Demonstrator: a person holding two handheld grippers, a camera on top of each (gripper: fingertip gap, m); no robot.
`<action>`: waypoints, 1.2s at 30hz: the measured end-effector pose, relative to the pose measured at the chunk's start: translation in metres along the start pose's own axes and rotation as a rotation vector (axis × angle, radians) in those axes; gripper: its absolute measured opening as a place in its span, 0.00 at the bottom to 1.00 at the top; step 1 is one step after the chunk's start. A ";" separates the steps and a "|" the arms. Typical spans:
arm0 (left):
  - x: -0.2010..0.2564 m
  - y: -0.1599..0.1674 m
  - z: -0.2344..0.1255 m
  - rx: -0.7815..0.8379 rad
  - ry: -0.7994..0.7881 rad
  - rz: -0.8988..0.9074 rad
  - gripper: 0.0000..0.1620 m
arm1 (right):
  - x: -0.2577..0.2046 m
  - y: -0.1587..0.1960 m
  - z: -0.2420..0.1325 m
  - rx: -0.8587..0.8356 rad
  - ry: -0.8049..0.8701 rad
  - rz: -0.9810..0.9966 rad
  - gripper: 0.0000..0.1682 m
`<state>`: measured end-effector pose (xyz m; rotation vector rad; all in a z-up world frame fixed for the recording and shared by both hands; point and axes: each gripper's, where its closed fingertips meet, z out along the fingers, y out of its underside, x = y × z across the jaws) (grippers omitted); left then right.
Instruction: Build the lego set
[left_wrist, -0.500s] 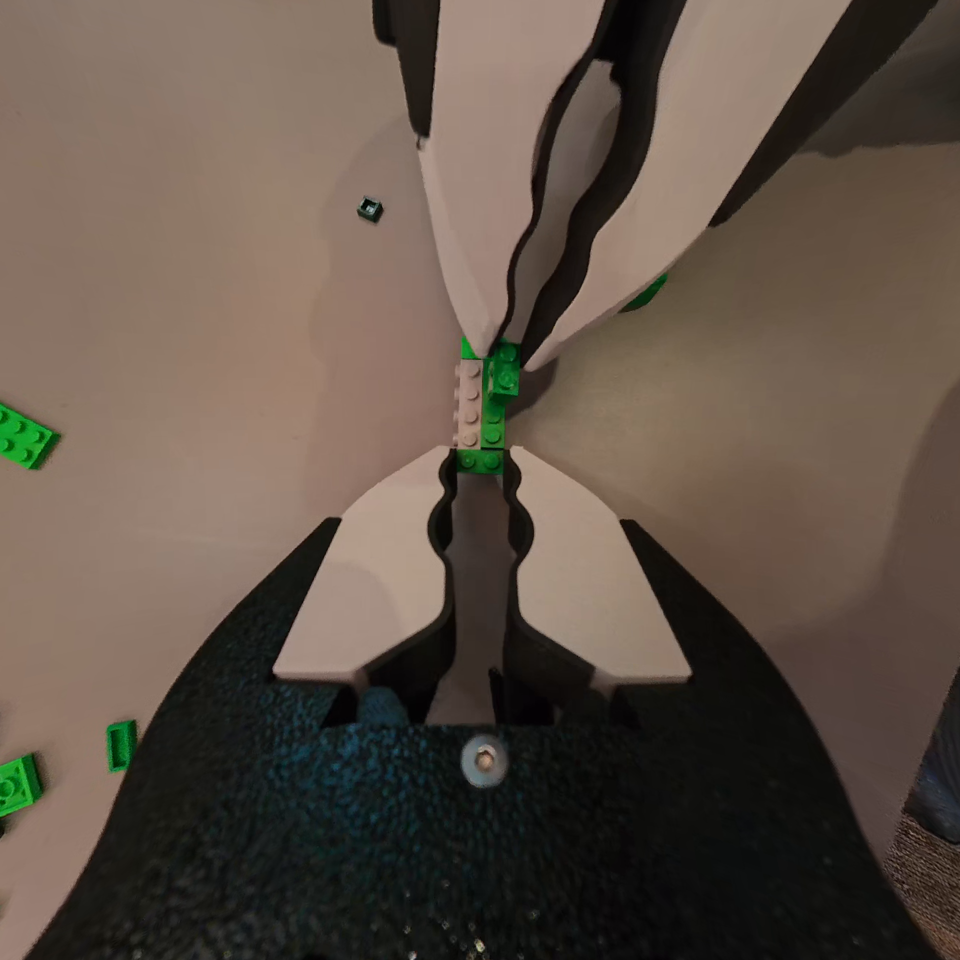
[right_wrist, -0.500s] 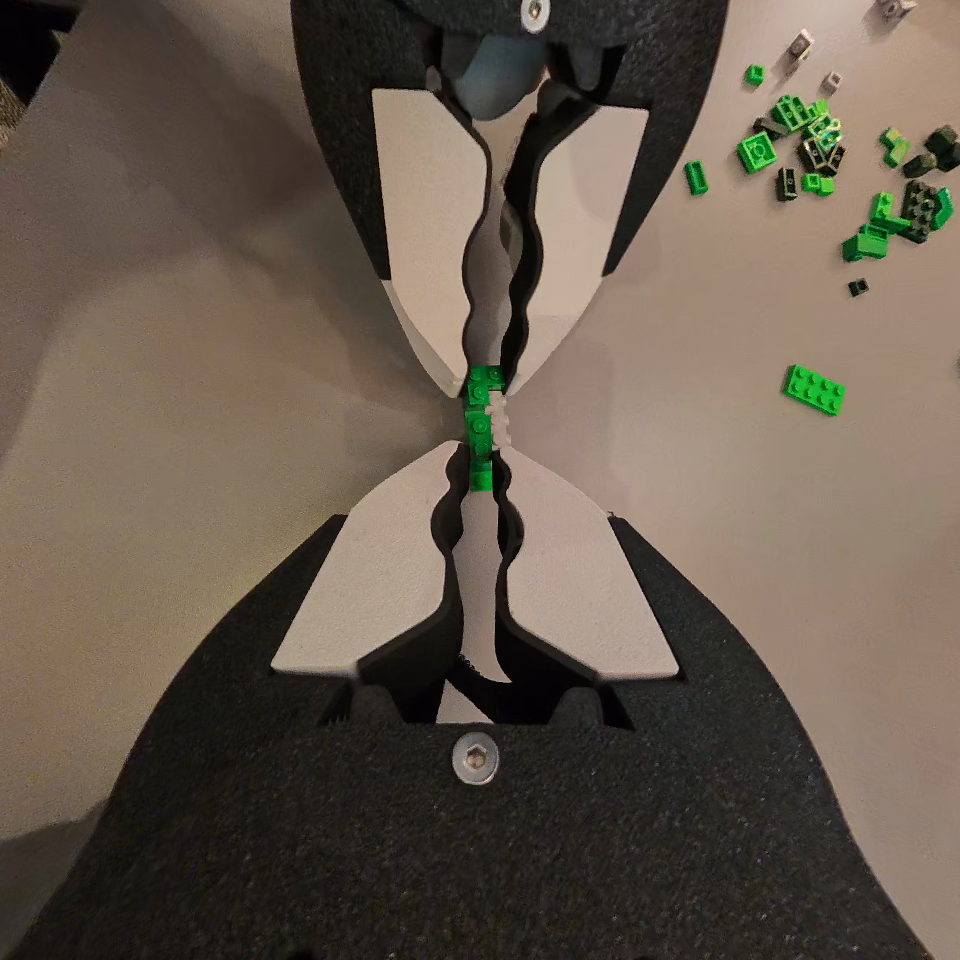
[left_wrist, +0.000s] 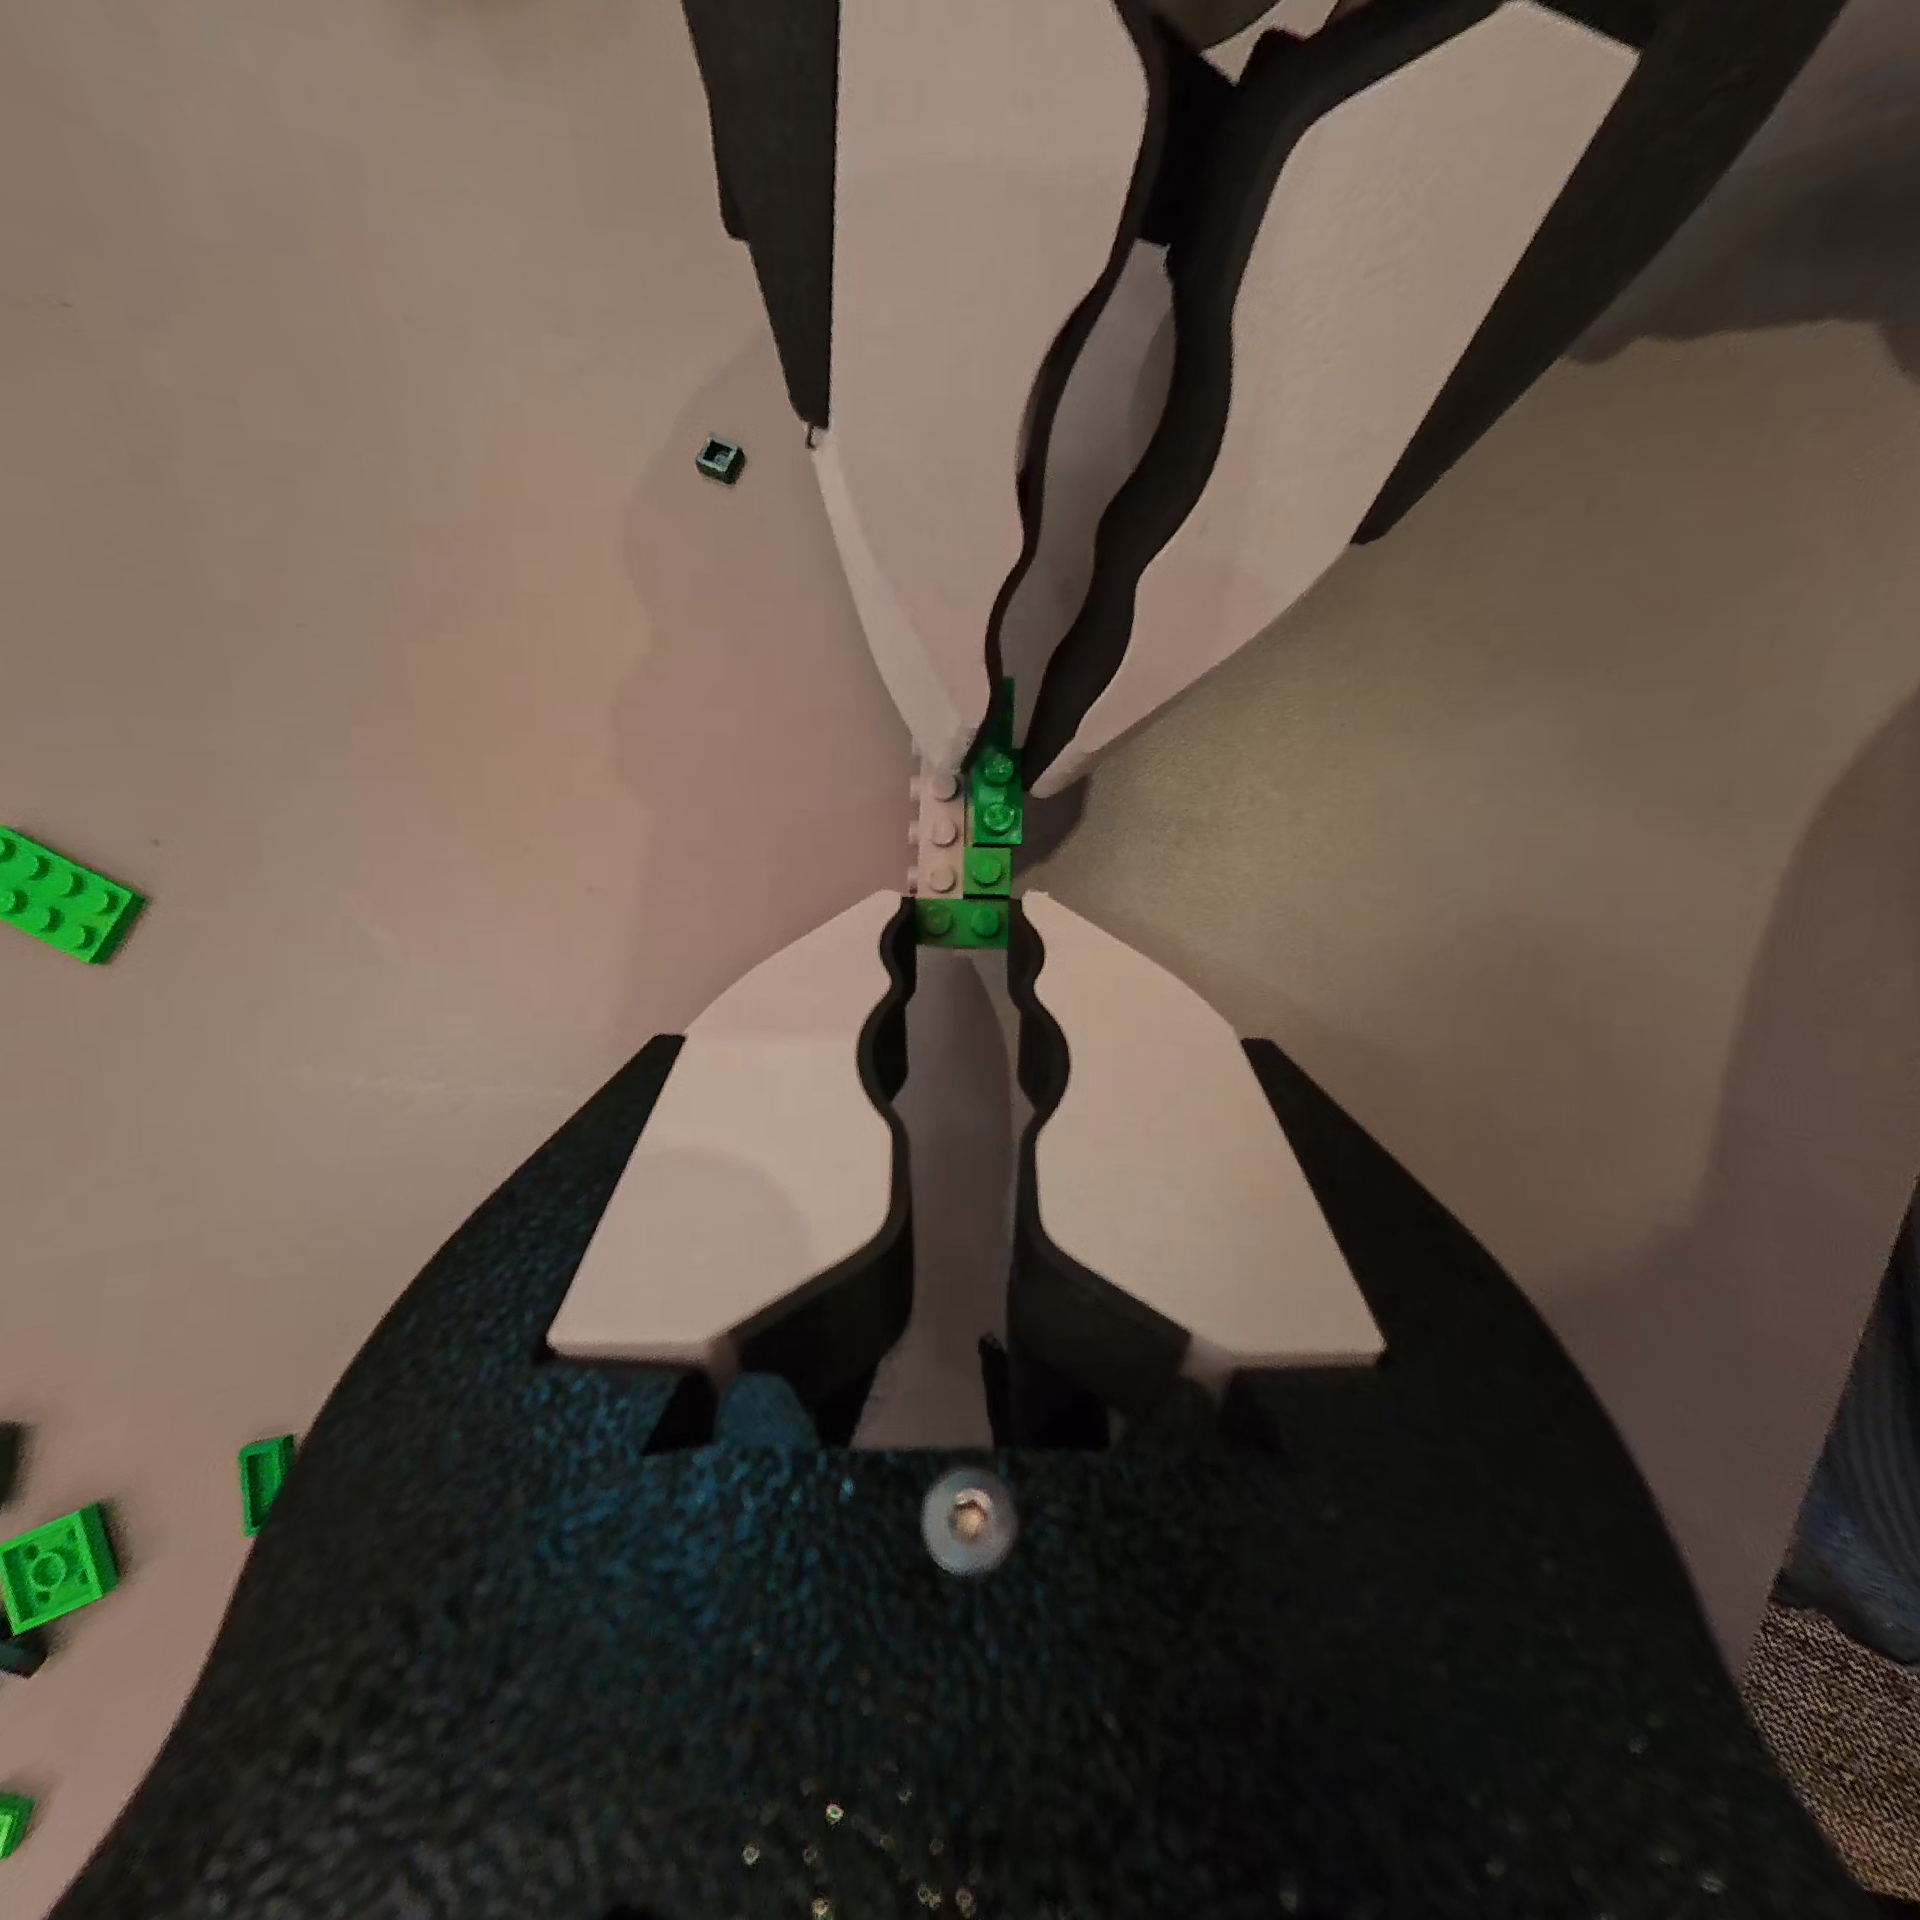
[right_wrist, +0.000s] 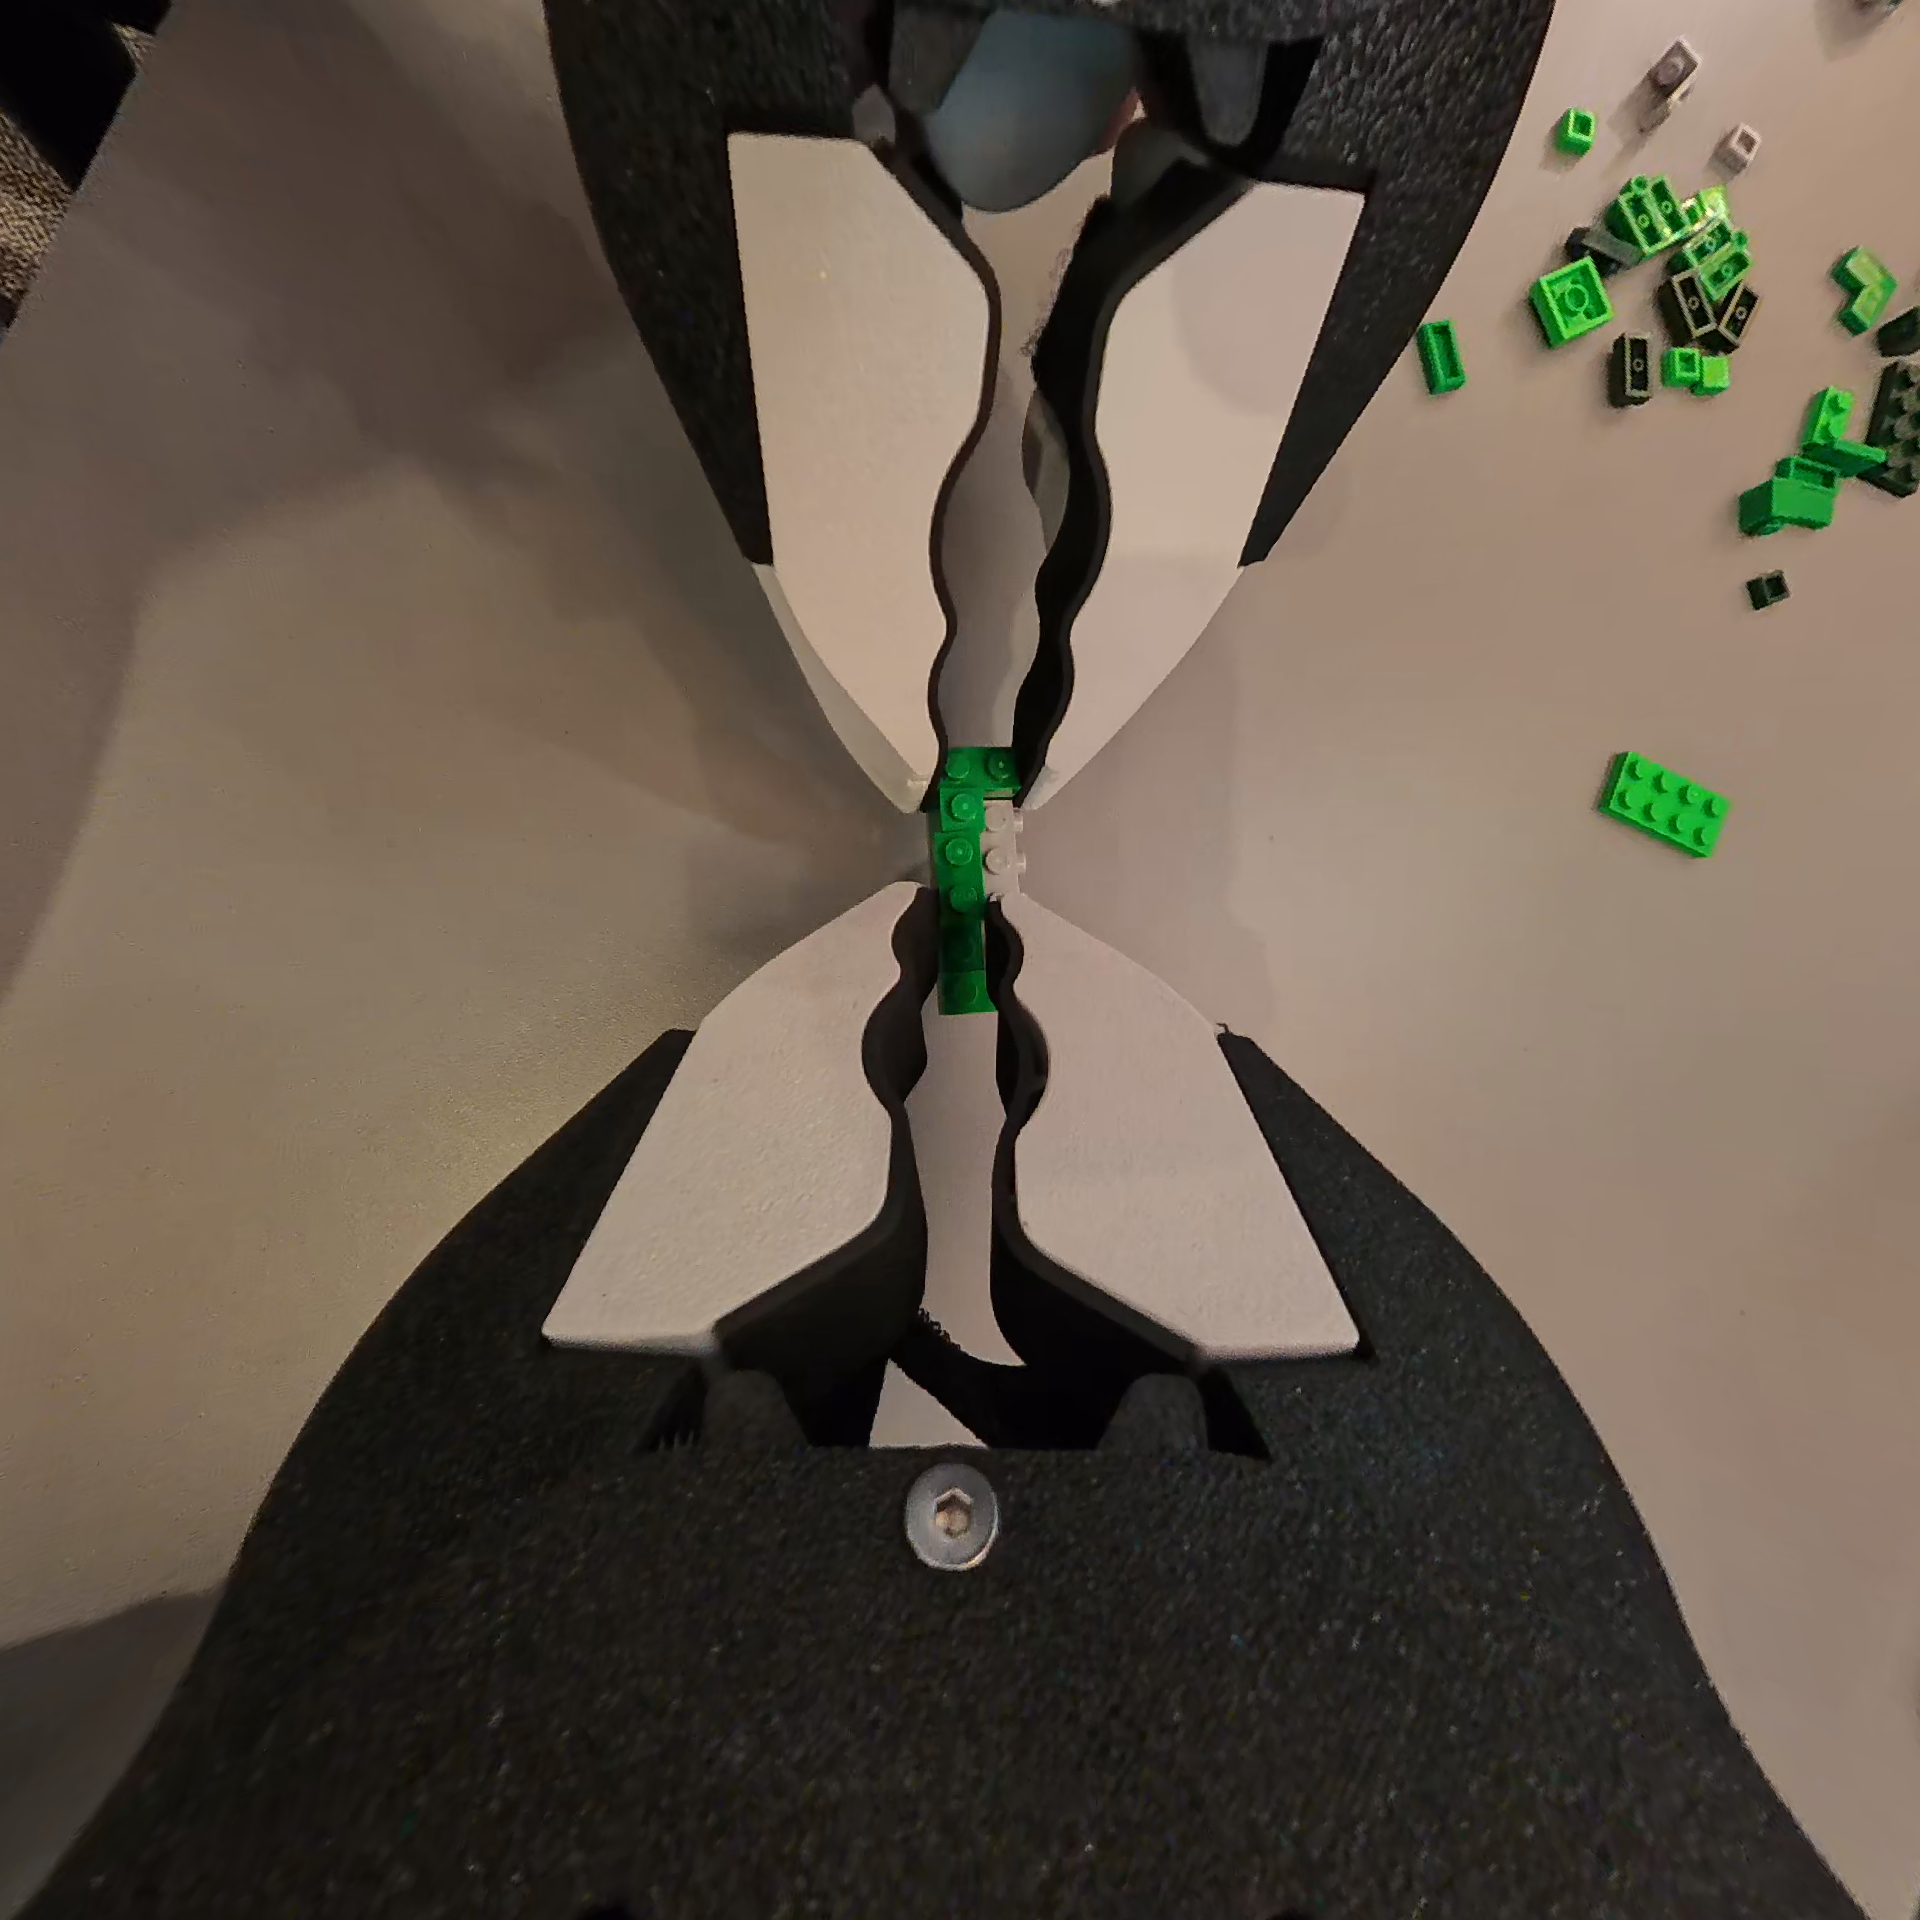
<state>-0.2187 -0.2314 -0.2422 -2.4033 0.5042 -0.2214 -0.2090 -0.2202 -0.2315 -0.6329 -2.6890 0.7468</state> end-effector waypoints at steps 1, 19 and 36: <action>0.000 0.000 0.000 0.000 0.002 -0.002 0.10 | 0.000 0.000 0.000 0.000 -0.001 0.001 0.05; 0.006 0.005 0.003 -0.028 0.046 -0.050 0.10 | -0.003 0.000 0.001 -0.006 -0.012 0.020 0.07; 0.006 0.004 0.003 -0.003 0.057 -0.099 0.10 | -0.001 0.000 0.000 0.002 0.043 -0.041 0.04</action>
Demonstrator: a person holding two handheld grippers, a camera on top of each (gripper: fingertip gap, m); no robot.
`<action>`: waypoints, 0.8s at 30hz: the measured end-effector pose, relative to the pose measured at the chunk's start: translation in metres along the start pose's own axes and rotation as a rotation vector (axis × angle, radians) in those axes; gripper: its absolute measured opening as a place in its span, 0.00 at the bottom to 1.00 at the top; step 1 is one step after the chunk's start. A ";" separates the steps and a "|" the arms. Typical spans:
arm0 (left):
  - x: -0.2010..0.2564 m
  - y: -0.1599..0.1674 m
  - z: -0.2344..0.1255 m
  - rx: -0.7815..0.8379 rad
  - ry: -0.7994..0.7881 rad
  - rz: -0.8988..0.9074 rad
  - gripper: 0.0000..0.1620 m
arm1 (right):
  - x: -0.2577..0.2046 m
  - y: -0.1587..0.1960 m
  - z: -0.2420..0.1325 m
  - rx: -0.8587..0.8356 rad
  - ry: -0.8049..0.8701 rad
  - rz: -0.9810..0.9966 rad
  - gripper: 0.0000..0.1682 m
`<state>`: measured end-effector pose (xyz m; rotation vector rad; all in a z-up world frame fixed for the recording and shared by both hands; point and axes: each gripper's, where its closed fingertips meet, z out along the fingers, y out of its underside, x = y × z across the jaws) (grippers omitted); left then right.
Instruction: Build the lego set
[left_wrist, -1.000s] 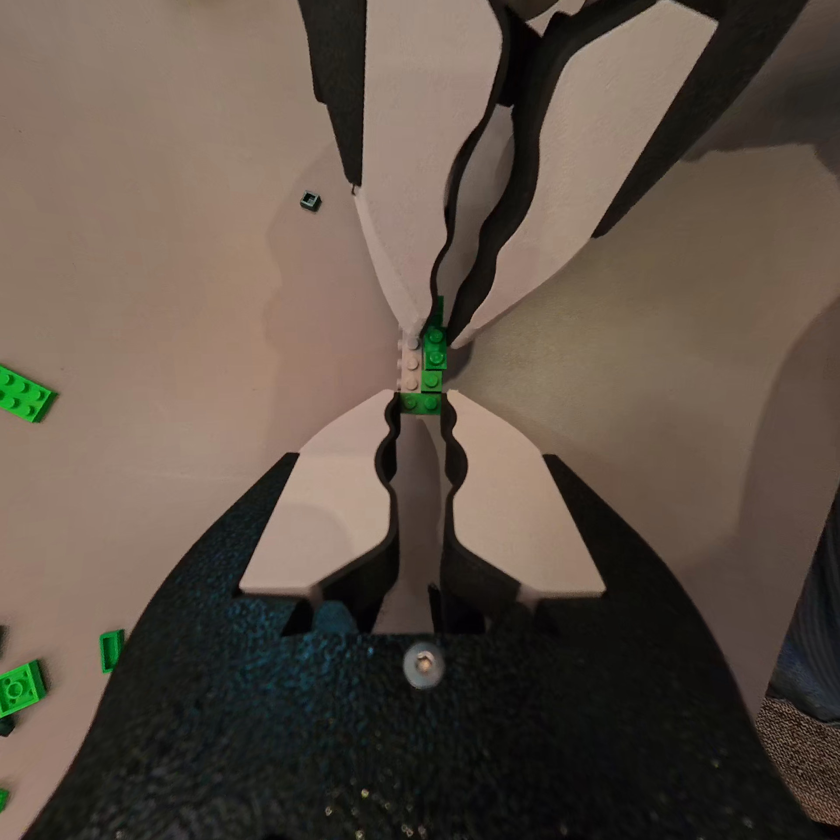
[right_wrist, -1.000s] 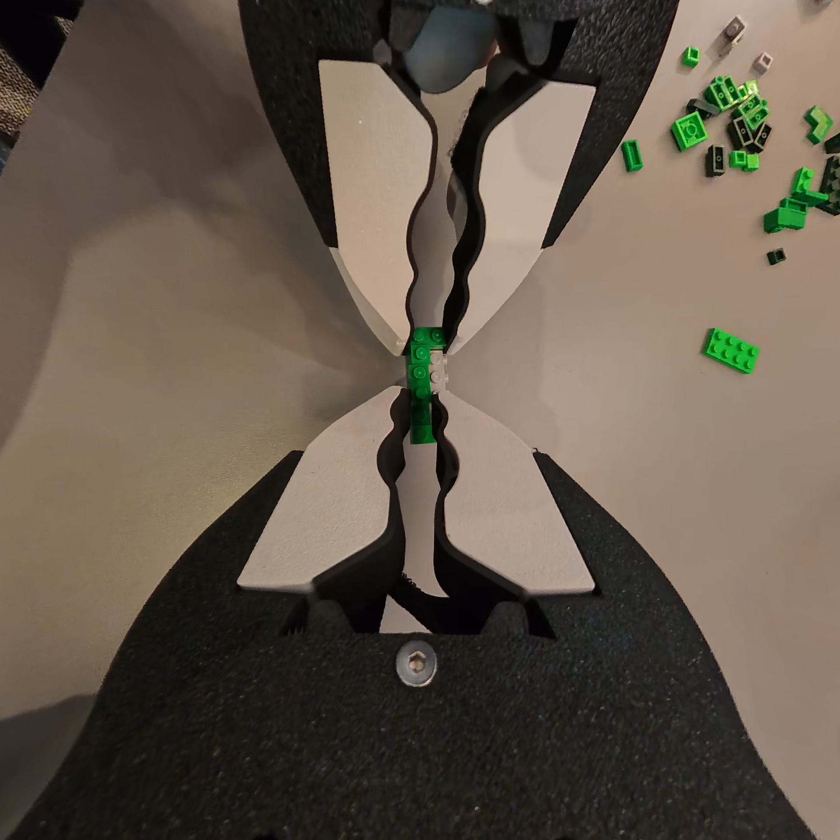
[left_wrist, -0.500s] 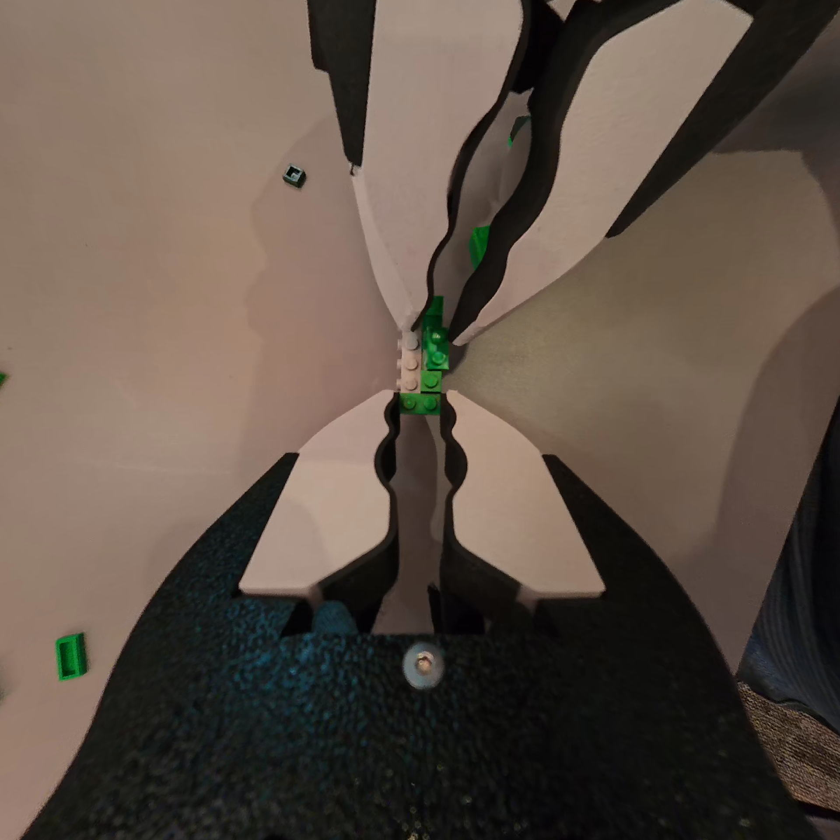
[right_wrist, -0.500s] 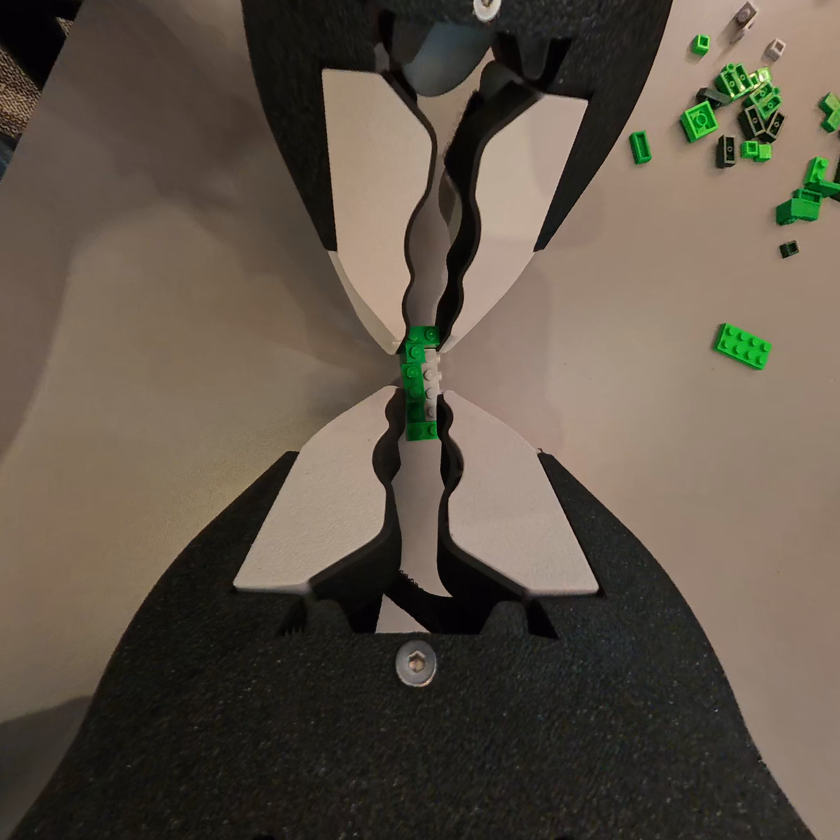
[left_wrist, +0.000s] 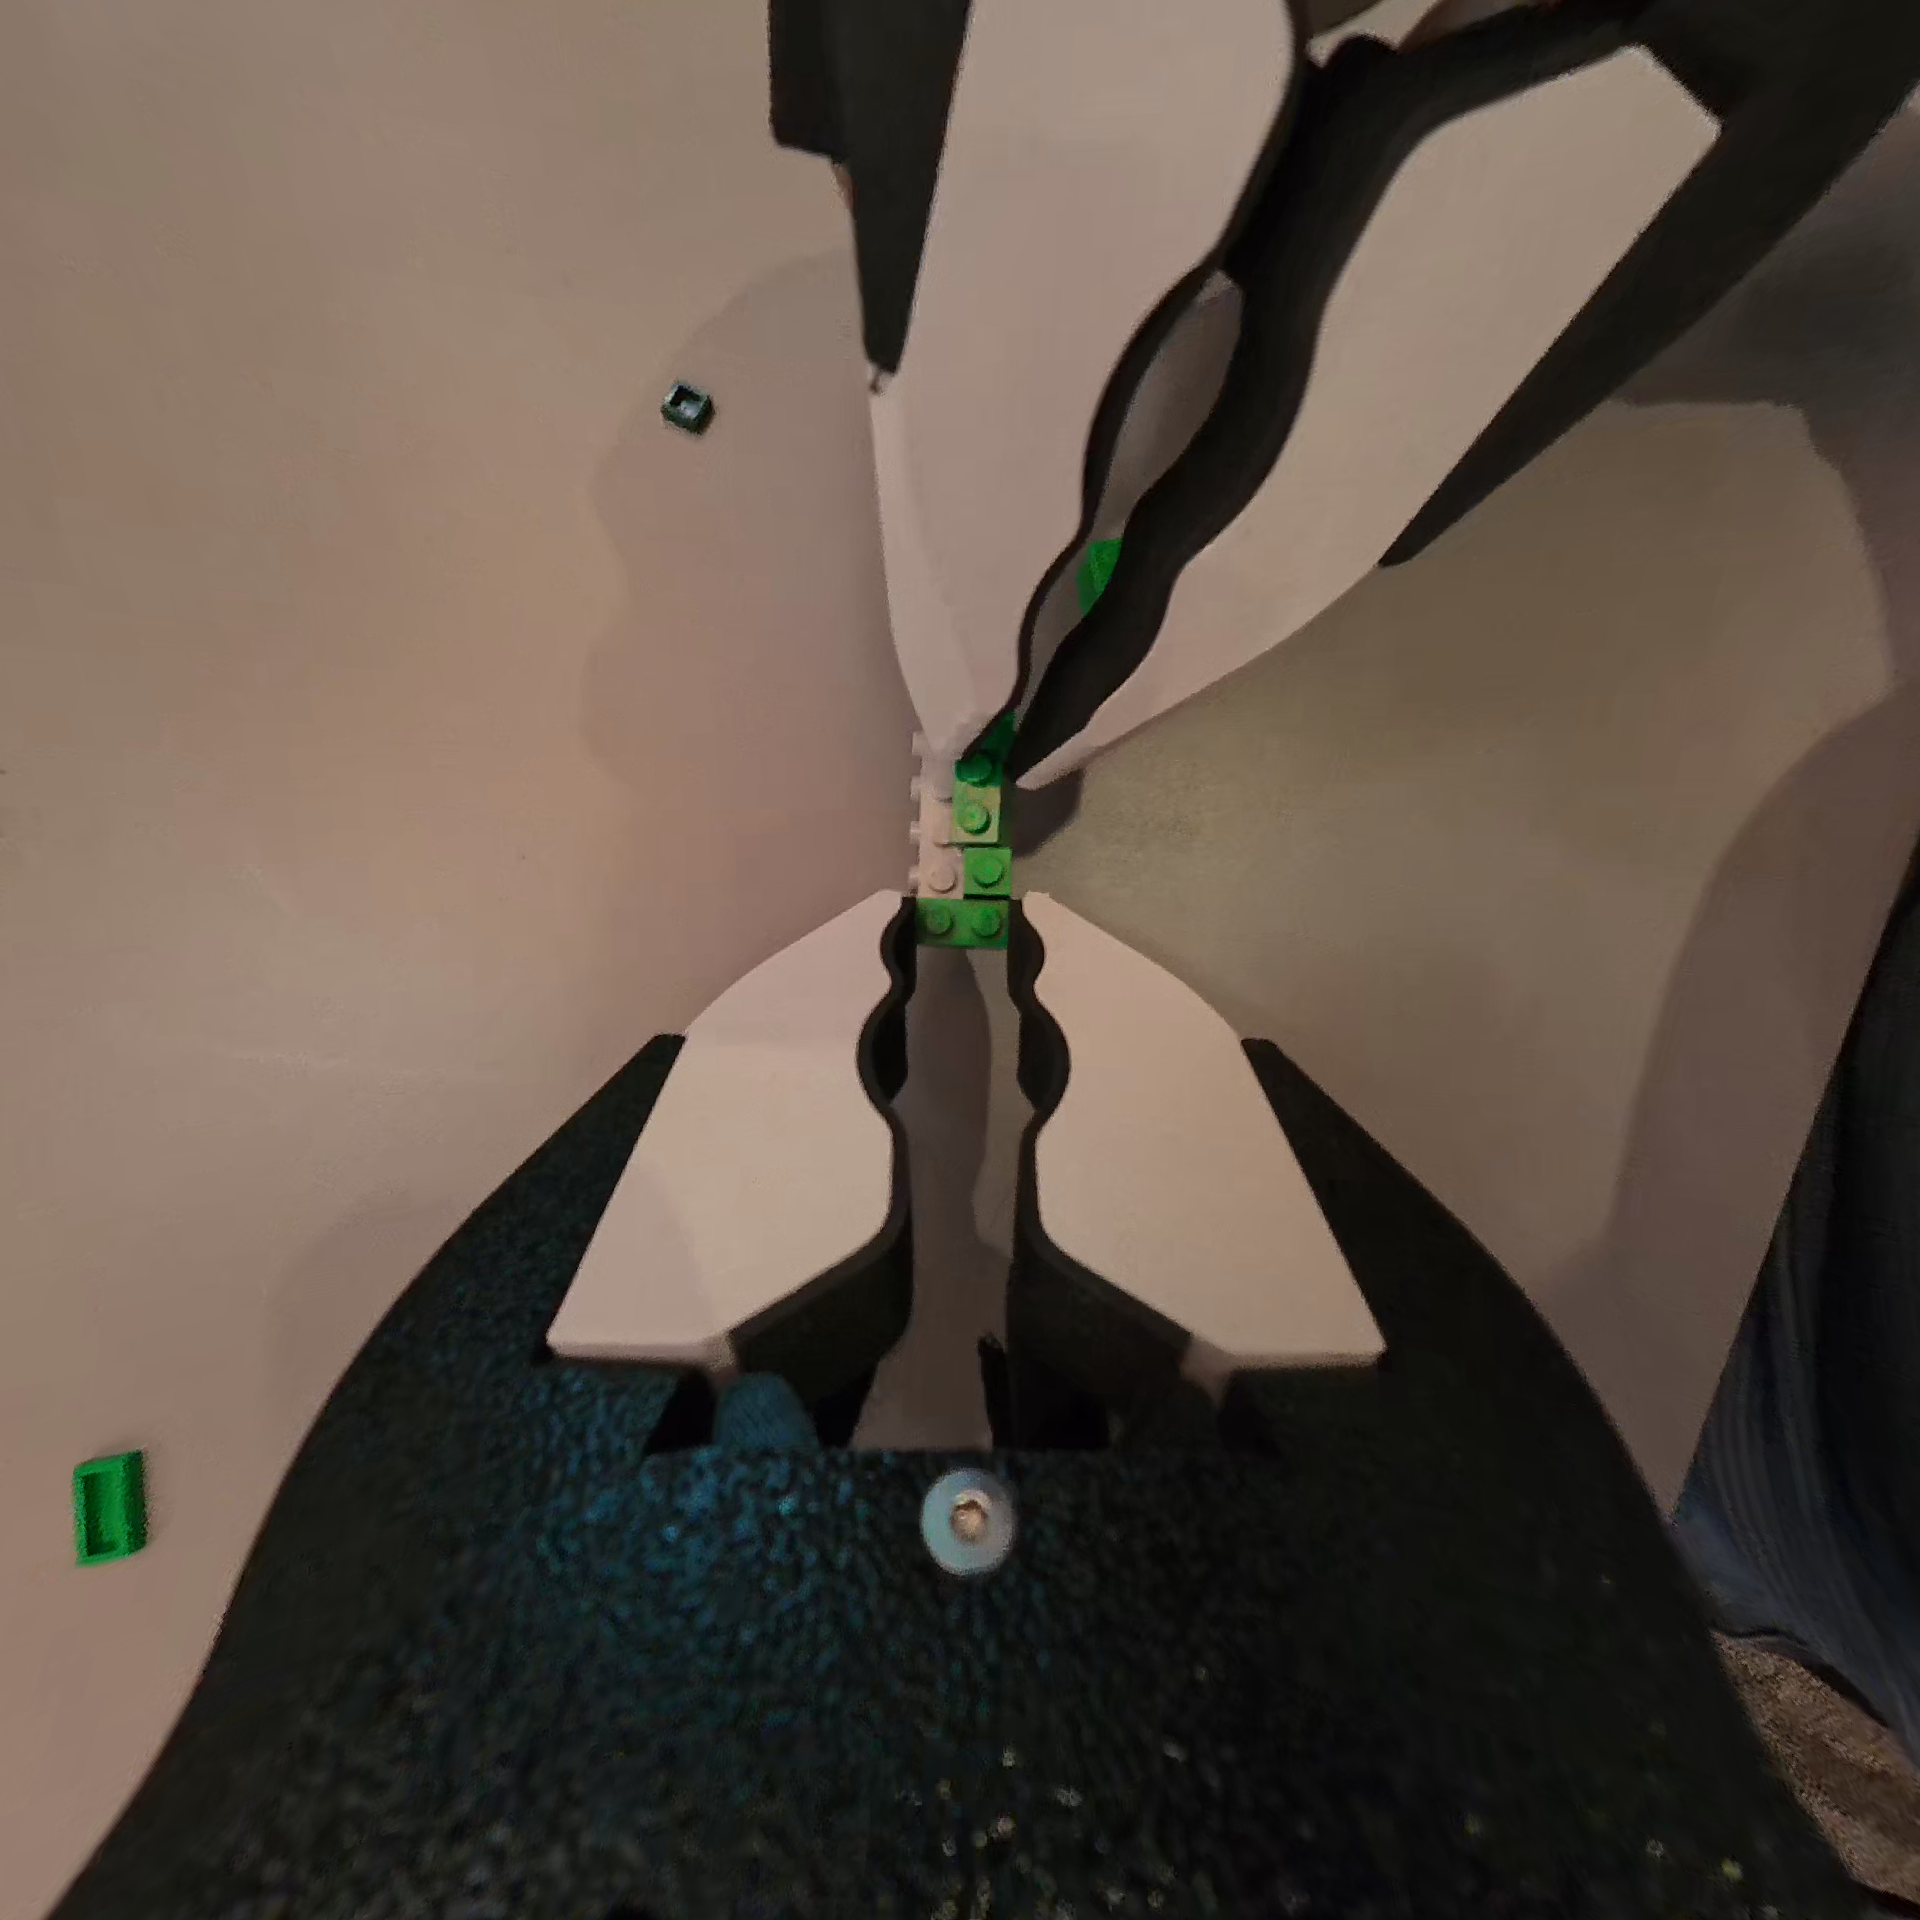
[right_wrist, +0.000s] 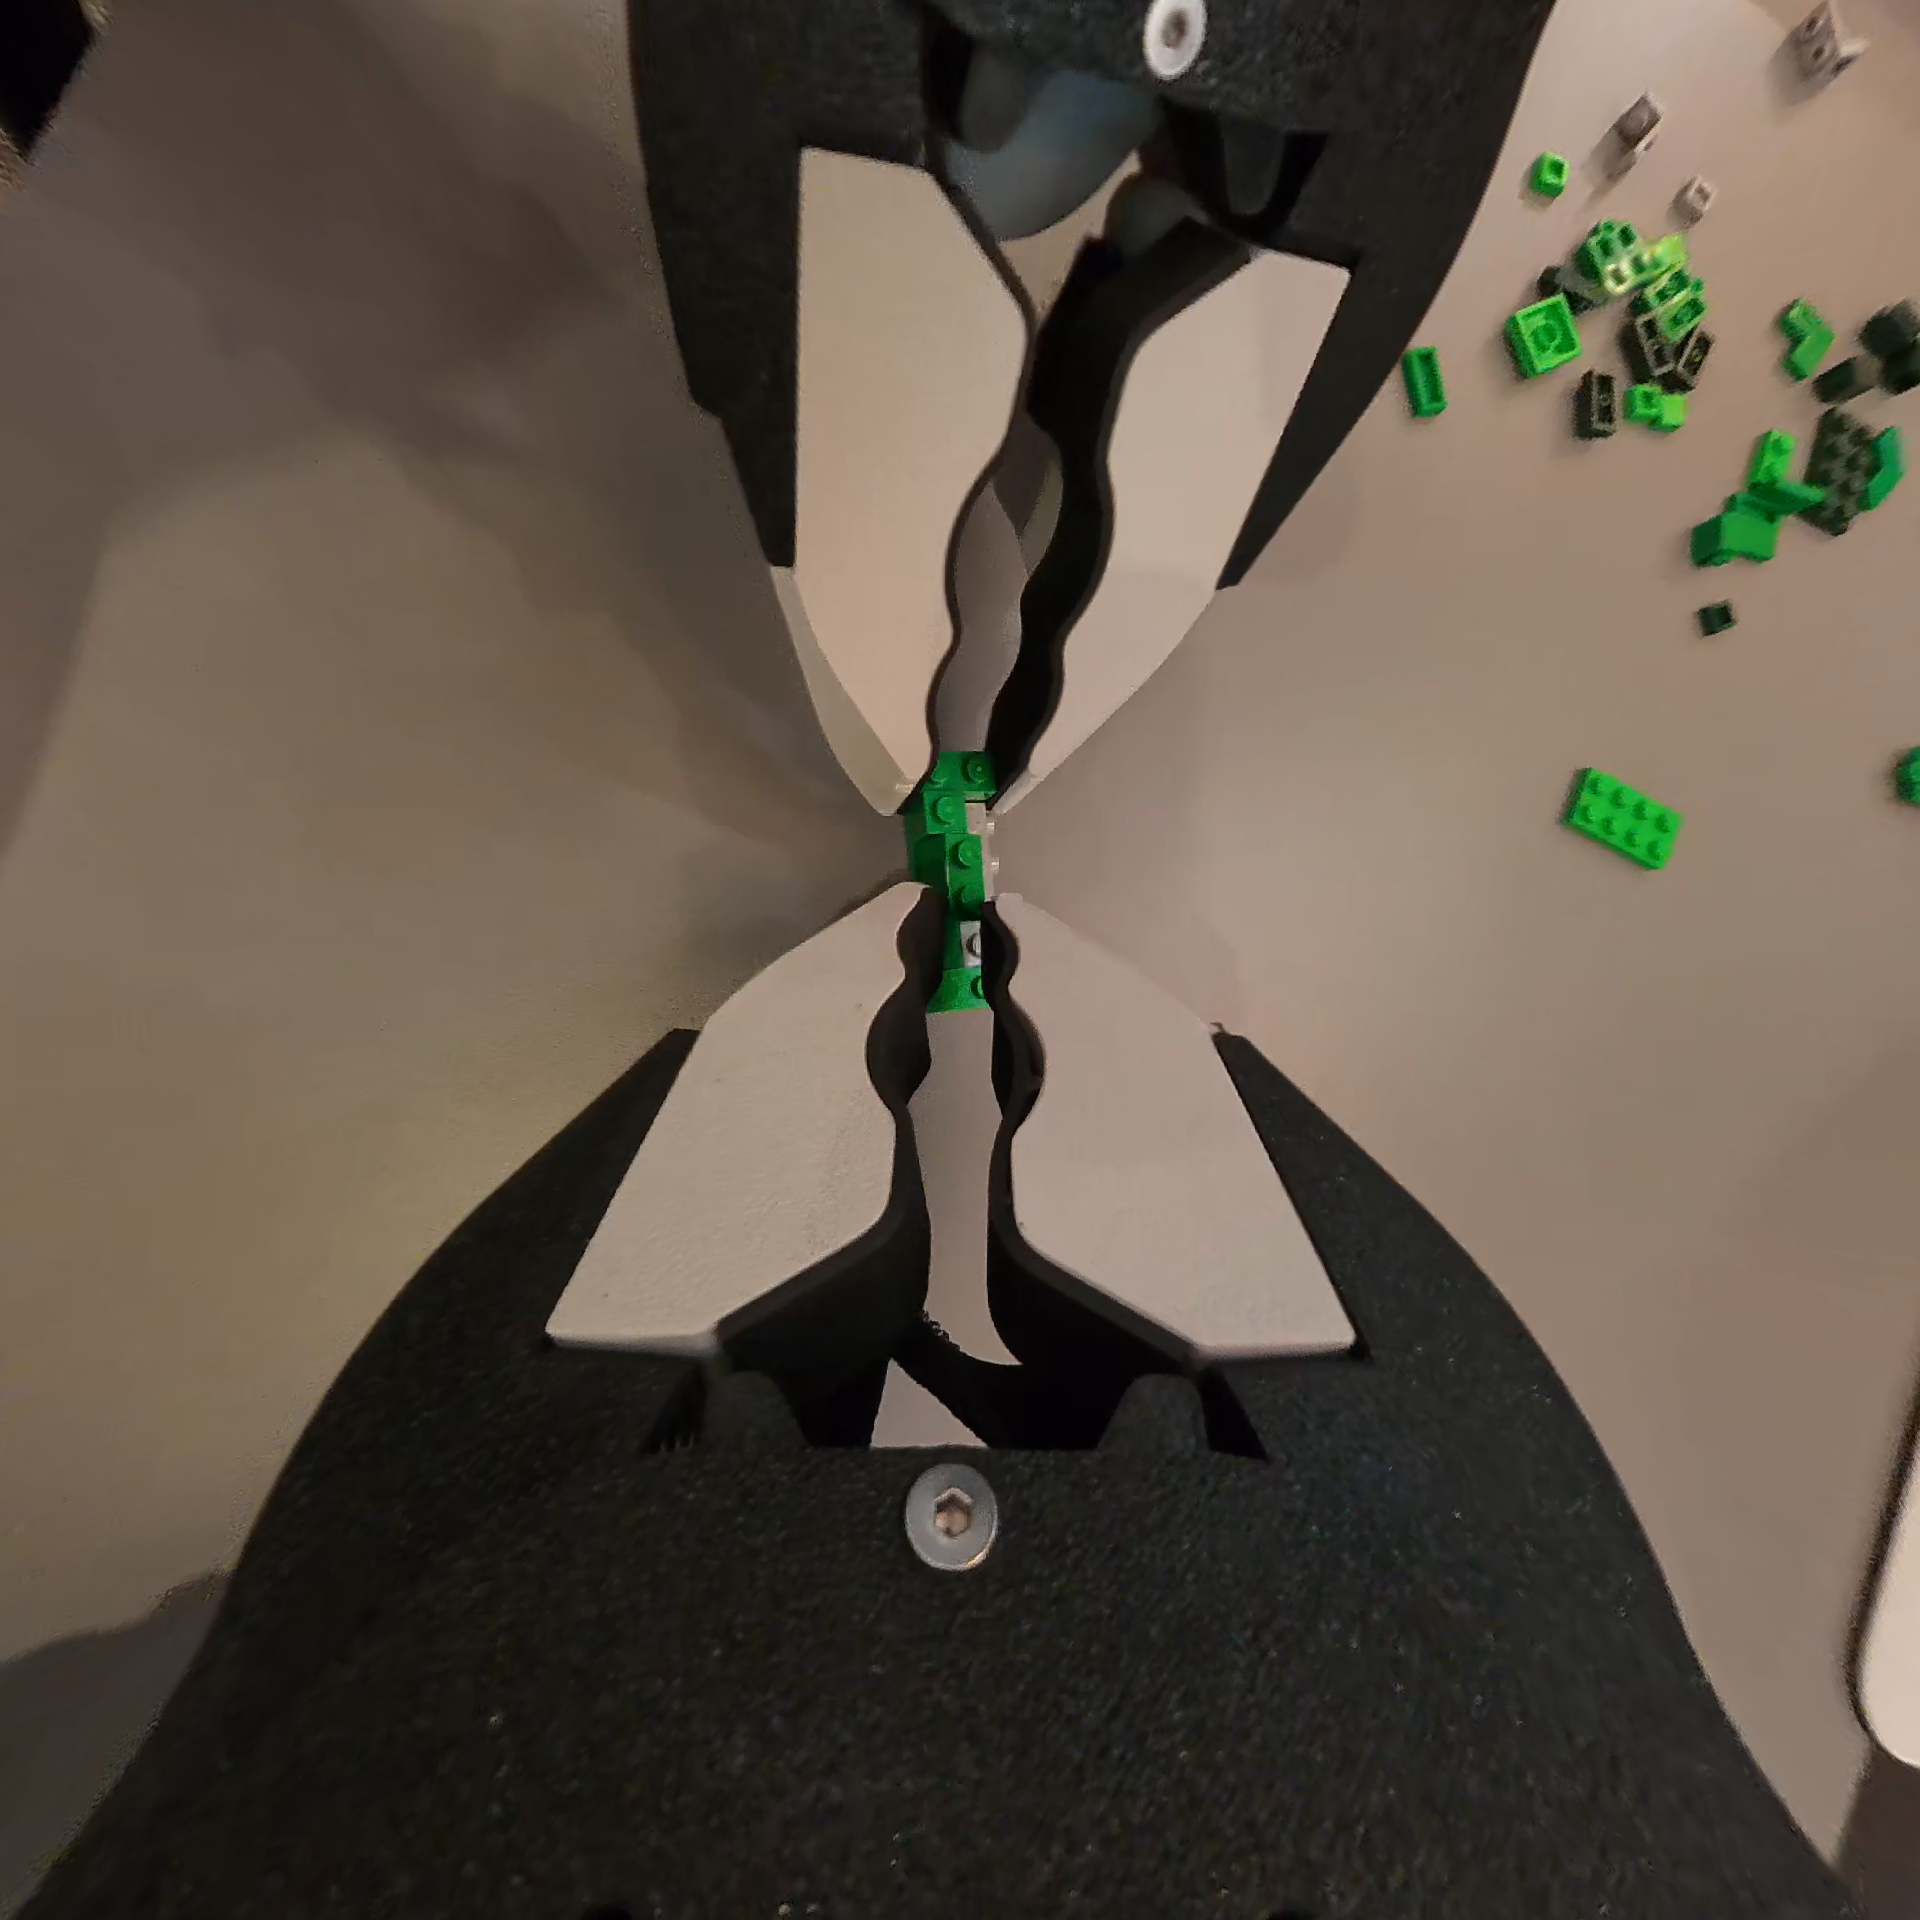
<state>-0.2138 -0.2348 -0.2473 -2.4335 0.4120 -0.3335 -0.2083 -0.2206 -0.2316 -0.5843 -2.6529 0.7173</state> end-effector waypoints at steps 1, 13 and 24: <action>-0.001 0.000 0.000 0.005 0.000 -0.011 0.10 | 0.001 0.000 0.000 -0.006 0.019 -0.017 0.04; -0.005 -0.007 -0.008 0.082 0.041 -0.147 0.10 | 0.006 -0.006 -0.006 -0.037 0.195 -0.181 0.09; -0.003 -0.015 -0.014 0.145 0.092 -0.237 0.10 | 0.010 -0.010 -0.011 -0.053 0.349 -0.289 0.12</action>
